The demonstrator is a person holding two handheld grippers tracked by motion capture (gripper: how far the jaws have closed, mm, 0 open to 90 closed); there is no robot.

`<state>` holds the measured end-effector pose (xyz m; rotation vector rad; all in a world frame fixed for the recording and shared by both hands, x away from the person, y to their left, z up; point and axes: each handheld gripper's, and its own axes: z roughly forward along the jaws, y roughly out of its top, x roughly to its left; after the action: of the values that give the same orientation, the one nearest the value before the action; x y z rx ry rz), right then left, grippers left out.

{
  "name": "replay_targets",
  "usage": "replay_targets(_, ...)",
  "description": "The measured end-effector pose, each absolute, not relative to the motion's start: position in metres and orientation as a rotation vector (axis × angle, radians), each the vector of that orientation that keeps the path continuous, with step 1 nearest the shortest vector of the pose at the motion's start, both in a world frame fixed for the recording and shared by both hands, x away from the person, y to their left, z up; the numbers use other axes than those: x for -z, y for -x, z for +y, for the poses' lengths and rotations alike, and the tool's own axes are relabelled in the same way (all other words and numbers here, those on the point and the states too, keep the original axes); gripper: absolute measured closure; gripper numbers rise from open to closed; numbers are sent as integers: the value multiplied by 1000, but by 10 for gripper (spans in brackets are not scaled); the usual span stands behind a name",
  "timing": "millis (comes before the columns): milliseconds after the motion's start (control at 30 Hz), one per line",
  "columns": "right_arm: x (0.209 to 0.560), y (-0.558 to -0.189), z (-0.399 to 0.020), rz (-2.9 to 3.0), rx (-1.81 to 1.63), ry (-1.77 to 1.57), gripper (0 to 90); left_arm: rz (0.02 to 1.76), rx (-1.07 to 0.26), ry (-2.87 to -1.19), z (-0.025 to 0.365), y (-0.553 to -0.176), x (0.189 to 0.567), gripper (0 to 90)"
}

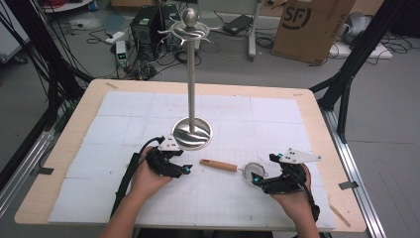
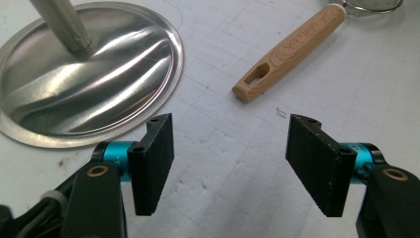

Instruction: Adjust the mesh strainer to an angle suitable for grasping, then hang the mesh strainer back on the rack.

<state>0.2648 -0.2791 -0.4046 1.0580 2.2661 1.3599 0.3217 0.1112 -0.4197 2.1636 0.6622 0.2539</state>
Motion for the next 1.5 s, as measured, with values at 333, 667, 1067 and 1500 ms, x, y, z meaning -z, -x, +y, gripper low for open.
replay_targets(333, 408, -267, -279, 2275, -1356, -1064, 11, 620, -217, -2088, 124, -321, 411, 293)
replay_targets(667, 408, -268, -275, 2284, -1351, -1059, 11, 559, -169, -2051, 131, -316, 404, 226)
replay_targets(1067, 409, -279, -258, 2327, -1347, -1001, 11, 537, -166, -2083, 138, -309, 405, 165)
replay_targets(1500, 411, -277, -259, 2332, -1332, -1013, 11, 556, -179, -2042, 140, -313, 405, 167)
